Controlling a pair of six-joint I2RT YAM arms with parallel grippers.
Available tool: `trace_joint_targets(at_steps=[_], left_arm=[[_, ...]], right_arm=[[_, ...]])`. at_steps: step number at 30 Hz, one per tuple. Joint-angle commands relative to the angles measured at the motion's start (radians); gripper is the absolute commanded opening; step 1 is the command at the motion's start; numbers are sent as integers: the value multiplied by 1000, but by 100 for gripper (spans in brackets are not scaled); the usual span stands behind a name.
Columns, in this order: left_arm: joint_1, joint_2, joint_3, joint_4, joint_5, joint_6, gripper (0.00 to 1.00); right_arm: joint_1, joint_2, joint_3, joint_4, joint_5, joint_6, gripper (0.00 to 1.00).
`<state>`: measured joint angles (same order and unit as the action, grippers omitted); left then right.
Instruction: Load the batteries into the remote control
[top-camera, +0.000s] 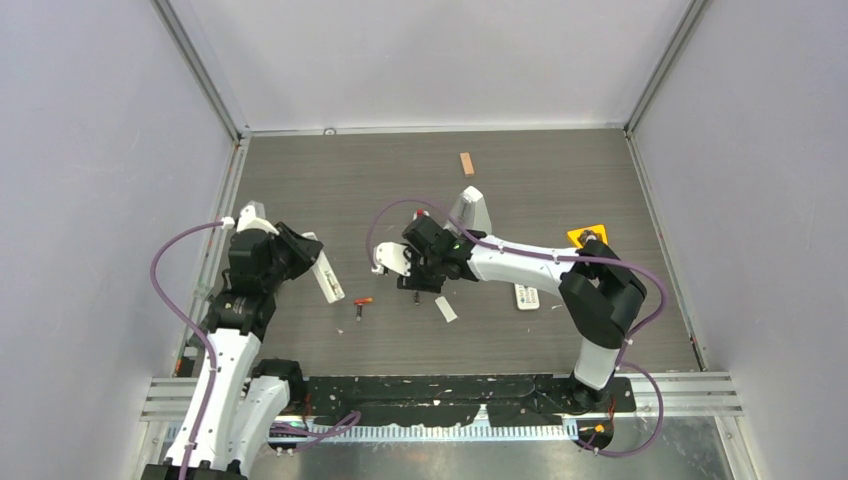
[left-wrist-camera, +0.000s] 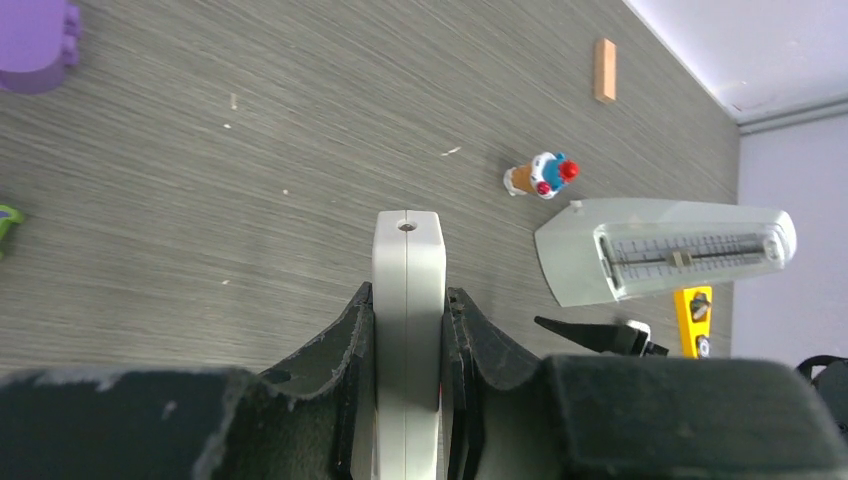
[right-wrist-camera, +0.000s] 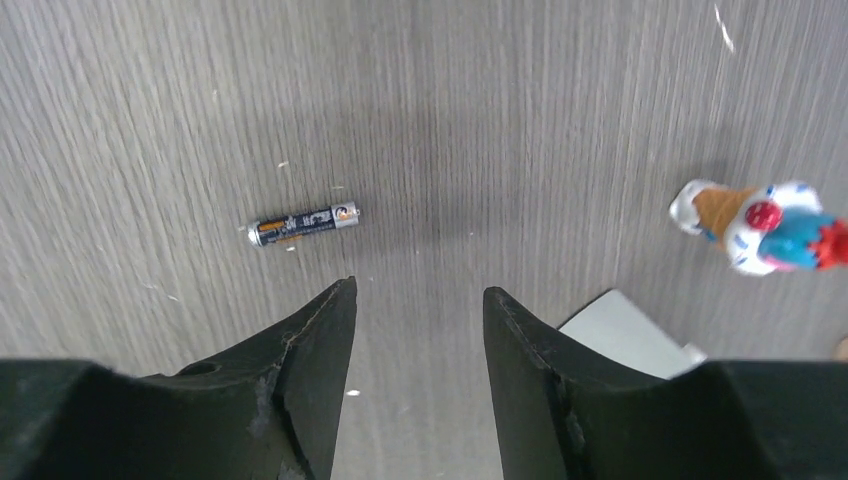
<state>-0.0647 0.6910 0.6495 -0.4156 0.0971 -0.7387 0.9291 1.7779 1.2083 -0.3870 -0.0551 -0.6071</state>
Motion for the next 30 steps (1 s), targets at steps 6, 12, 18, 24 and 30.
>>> trace_joint_targets(at_steps=[6,12,18,24,30], left_arm=[[23,25,59,1,-45,26,0],[29,50,68,14,-36,22,0],[36,60,64,30,-25,12,0],[47,57,58,47,-29,14,0],[52,43,44,52,-27,15,0]], right_arm=[[7,45,-12,70,-79,-364,56],[22,62,-37,69,-87,-431,56],[44,56,-66,107,-108,-433,58],[85,76,-52,103,-107,-427,59],[105,81,-40,67,-124,-428,60]])
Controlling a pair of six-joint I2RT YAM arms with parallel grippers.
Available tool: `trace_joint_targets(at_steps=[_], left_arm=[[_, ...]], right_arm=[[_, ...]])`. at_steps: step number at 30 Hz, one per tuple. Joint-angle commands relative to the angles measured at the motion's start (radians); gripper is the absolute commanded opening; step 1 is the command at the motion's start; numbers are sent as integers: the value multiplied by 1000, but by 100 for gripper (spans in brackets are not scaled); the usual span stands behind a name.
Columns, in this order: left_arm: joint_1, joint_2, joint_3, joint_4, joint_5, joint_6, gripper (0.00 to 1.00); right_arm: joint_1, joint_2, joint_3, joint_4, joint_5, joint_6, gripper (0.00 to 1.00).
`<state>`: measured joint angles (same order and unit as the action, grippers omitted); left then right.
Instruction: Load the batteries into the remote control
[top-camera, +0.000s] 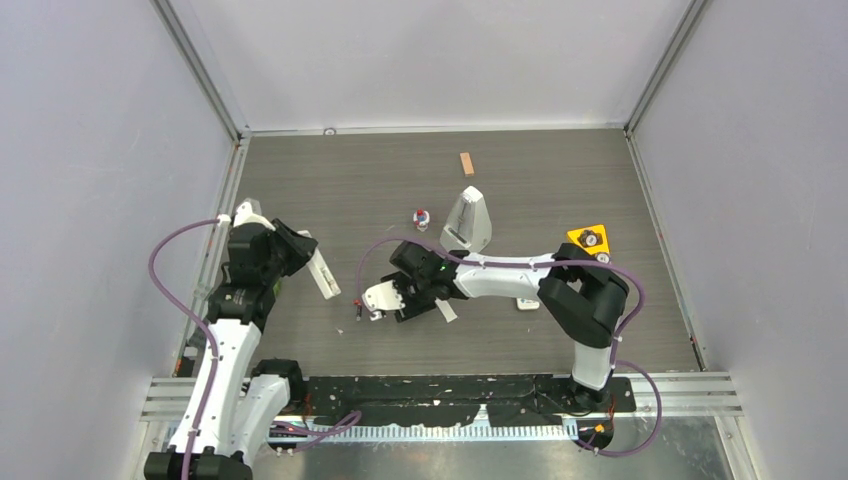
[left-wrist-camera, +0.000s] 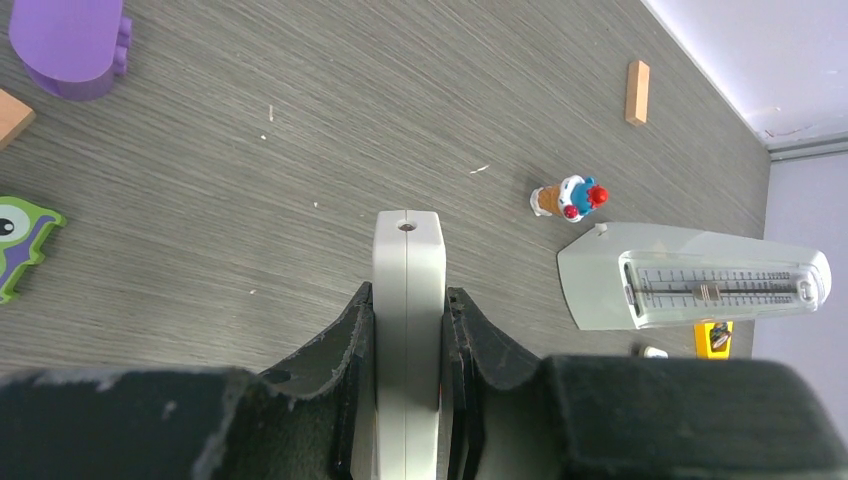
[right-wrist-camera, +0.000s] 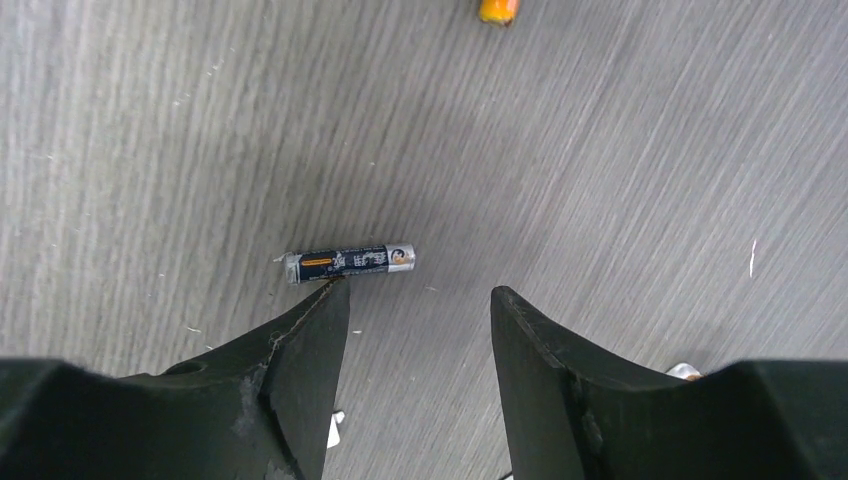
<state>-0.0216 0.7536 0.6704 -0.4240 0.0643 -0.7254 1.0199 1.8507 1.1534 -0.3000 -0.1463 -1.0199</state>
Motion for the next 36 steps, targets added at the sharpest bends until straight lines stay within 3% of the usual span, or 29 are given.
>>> trace_joint_targets(at_steps=[1,11,25,36], left_arm=[[9,-21,22,60,7,1,0],[11,-21,9,66,20,-4,0],[12,-12,19,61,15,-2,0],[17,2,53,42,-15,28,0]], right_arm=[[17,7,18,-33,-31,-15,60],[53,-5,-2,-53,-31,9,59],[69,75,84,-26,-59,-2,59],[71,143,156,-111,-96,1,57]])
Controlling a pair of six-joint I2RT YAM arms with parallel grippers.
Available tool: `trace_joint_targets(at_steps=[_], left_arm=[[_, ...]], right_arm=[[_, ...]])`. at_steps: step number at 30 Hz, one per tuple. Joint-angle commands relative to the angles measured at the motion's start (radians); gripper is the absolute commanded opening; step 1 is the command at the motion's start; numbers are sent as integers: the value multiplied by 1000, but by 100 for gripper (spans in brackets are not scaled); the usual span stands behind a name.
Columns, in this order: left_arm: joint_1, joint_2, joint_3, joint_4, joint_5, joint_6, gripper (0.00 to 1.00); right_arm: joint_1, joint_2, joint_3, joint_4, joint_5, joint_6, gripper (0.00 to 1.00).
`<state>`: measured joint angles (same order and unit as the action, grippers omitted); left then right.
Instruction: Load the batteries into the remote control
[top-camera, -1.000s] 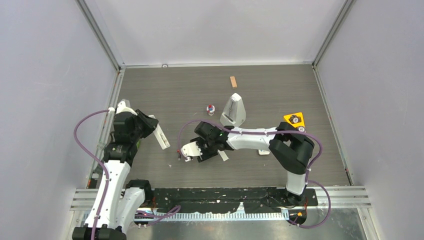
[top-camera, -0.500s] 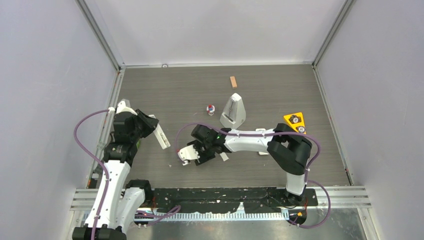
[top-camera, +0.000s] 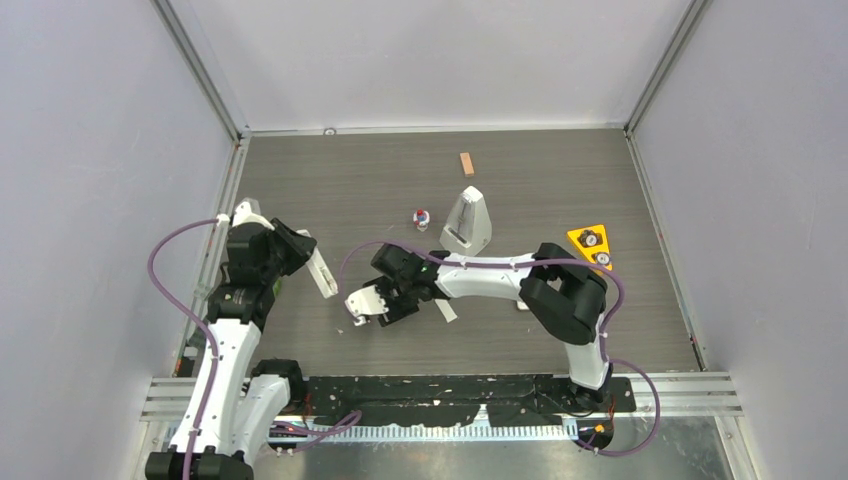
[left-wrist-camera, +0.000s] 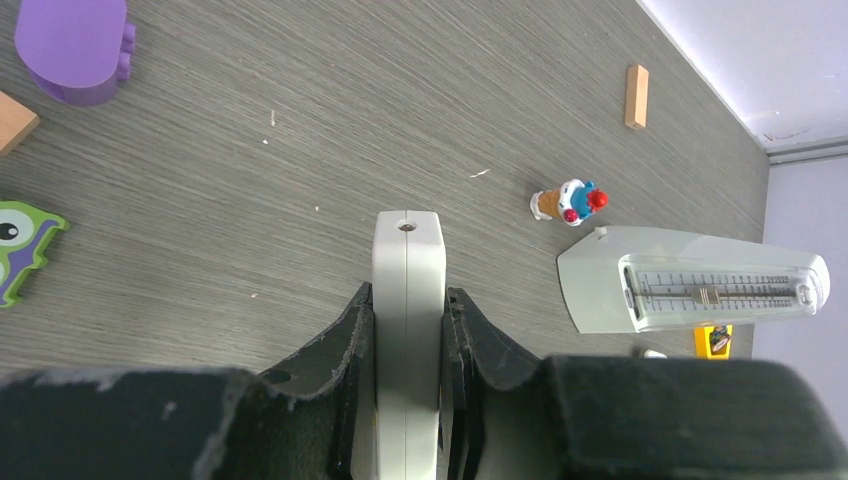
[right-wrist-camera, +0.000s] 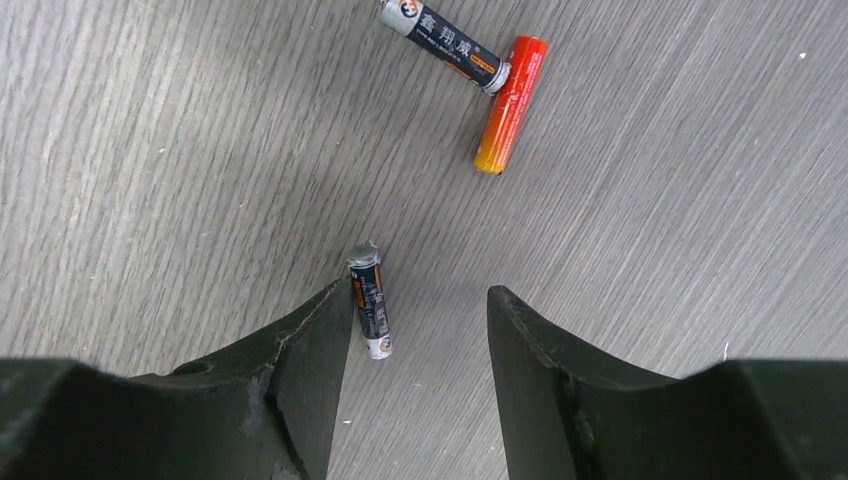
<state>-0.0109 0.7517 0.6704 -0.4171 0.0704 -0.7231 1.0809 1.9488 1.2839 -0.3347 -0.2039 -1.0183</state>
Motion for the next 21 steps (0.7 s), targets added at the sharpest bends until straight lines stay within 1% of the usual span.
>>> trace_joint_targets(at_steps=[1,5,10,14,21], left_arm=[[6,7,56,34,-27,30,0],[6,16,74,20,-61,50,0],[6,26,111,-22,-181,77,0],[6,36,135,-36,-229,97,0],[6,47,149,-32,-228,116,0]], right_arm=[[10,50,32,-88,-41,-1,57],[10,86,85,-183,-54,10,56],[8,133,132,-287,-72,-8,56],[3,174,177,-356,-79,5,54],[-13,208,207,-432,-79,49,41]])
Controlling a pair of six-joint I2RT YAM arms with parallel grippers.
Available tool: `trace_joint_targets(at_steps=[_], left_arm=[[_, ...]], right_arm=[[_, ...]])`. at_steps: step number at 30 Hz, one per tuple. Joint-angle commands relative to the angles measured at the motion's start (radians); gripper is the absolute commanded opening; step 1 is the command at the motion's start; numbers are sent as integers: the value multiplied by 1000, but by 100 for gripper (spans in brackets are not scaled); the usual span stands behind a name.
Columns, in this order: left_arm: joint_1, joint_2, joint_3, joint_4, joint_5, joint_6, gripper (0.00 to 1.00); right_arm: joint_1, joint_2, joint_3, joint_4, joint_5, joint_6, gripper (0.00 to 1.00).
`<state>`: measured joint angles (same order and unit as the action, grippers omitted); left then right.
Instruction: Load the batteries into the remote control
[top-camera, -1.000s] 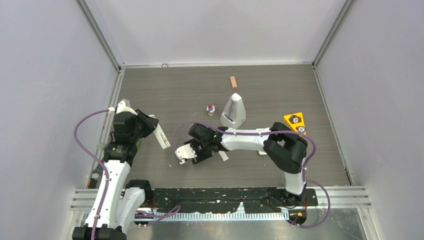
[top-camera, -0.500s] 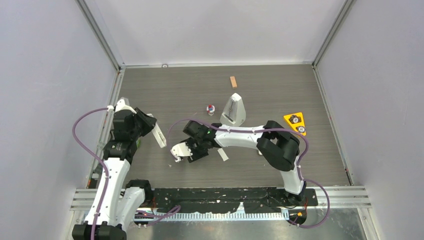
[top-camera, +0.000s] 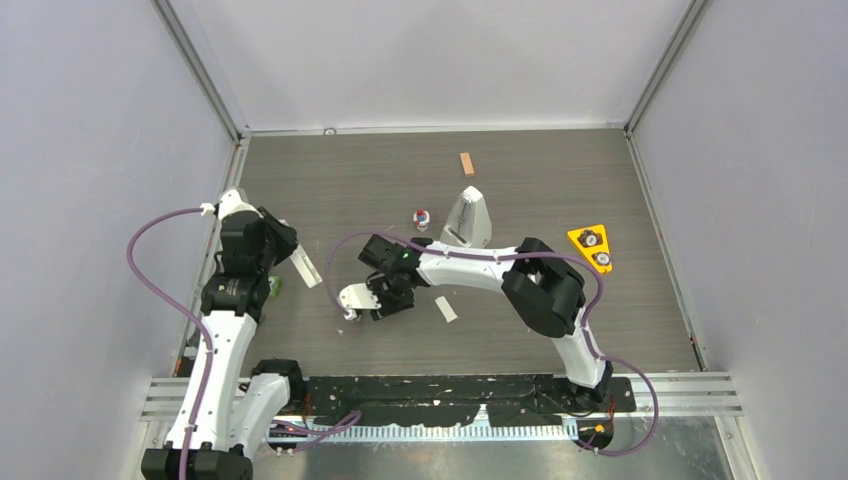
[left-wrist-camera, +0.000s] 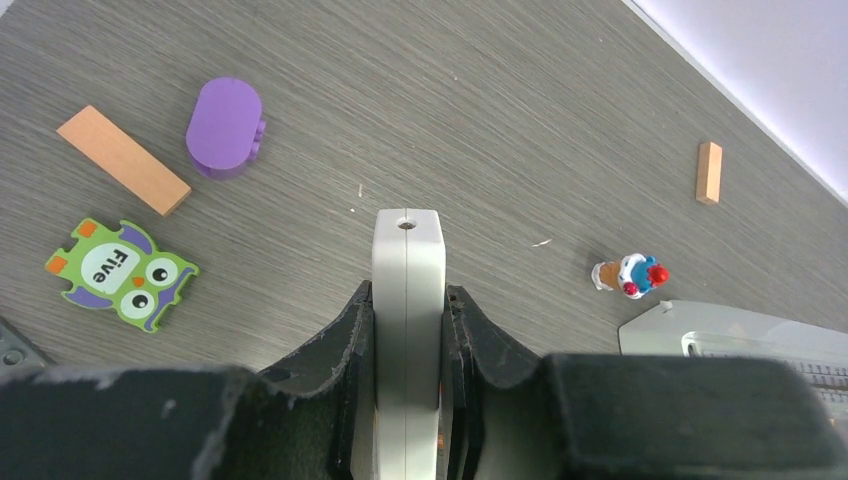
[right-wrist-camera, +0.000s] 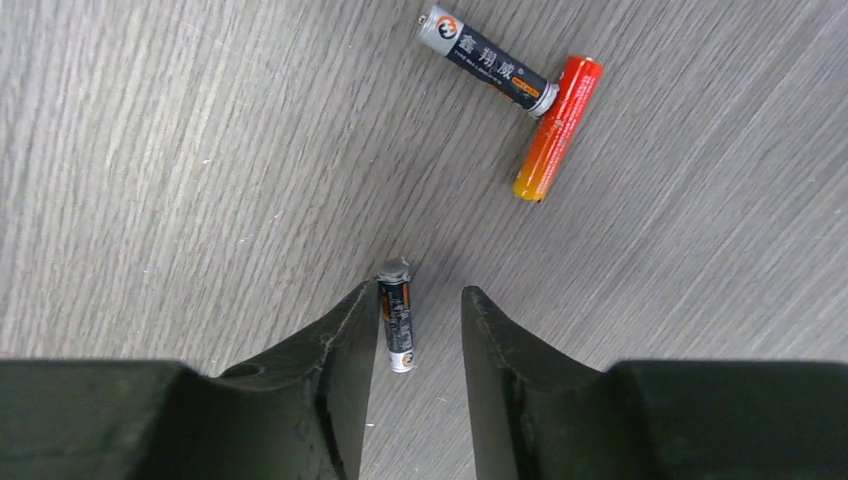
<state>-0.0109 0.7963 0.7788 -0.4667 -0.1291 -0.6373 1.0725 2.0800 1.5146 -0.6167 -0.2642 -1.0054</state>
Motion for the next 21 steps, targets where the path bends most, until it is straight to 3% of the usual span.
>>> trace_joint_targets(at_steps=[1,12,19,21], left_arm=[[6,4,39,20,-26,30,0],[6,4,30,32,-3,26,0],[6,4,22,47,33,20,0],[6,3,16,59,55,19,0]], right_arm=[[-10,80,-20,-164,-23,45,40],[-39,86,-42,-202,-45,60,38],[-39,98,-14,-174,-35,144,7],[-44,84,-12,-153,-38,192,6]])
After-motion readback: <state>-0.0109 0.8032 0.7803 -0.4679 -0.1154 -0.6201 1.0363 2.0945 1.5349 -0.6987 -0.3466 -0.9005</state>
